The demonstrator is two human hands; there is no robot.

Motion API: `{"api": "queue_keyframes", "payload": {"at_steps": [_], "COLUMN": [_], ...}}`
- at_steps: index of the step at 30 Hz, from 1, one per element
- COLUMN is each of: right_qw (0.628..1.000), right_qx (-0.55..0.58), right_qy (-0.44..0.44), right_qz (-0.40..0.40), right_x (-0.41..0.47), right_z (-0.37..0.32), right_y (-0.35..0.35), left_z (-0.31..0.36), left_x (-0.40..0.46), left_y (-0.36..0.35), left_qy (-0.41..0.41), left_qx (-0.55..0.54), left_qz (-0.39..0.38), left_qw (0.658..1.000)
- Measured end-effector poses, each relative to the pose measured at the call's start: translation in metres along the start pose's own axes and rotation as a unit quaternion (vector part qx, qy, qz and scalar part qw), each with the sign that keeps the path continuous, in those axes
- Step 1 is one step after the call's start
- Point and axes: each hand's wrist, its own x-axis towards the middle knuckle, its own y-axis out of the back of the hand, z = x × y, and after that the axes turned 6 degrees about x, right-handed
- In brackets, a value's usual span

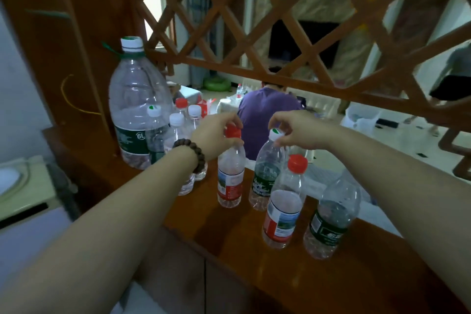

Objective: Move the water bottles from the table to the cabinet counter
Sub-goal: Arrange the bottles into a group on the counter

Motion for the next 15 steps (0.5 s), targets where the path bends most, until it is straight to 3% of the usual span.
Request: {"api": "queue_keyframes", "payload": {"at_steps": [15], "right_qw": [0.994], "right_qx": [0.027], "right_qy": [0.107], "right_qz": [0.005], "right_x": [0.074], "right_z": [-0.039], "right_y": [-0.019], "left_z": [-0.024], "left_x": [-0.017], "left_y": [0.049], "left_qy": [0.037], "left_qx": [0.079], "left_qz": [0.027], "left_qw": [0.996]}}
